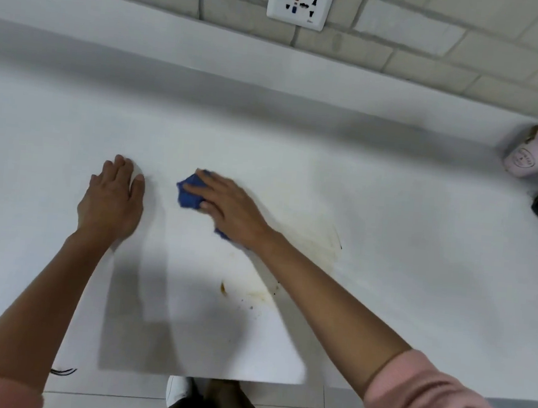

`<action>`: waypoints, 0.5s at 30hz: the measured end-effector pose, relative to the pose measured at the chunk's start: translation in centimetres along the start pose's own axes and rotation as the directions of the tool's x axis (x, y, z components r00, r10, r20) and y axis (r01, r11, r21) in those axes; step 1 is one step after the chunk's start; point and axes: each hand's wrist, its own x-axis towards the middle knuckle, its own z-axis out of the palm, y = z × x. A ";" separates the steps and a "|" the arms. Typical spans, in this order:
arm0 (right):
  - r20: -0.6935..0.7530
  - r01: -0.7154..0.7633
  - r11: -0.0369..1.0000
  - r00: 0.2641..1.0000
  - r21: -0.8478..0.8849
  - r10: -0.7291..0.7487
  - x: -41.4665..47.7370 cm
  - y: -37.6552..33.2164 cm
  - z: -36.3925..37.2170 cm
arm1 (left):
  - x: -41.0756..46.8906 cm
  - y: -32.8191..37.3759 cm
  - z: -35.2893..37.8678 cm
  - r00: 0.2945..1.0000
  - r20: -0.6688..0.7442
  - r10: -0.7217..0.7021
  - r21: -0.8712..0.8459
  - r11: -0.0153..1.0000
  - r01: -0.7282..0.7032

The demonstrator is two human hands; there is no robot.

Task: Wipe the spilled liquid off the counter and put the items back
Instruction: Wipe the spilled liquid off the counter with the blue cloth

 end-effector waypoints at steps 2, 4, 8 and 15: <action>0.043 0.011 0.995 0.999 0.098 -0.016 -2.0 -0.8 0.4 | -0.1 0.0 -0.1 1.000 0.000 -0.001 0.003 1.000 0.001; 0.085 -0.001 0.984 0.996 0.176 -0.014 -3.0 -1.2 -0.1 | -0.1 0.1 -0.2 1.000 -0.002 -0.001 0.005 1.000 0.001; 0.089 -0.169 0.889 0.985 0.425 0.145 -2.7 -1.4 -3.0 | -0.1 0.1 -0.4 1.000 0.007 0.005 0.007 1.000 -0.005; 0.031 -0.397 0.837 0.909 0.376 0.416 -2.4 2.3 -6.8 | -0.2 0.2 -0.5 0.999 0.029 -0.017 0.016 1.000 0.017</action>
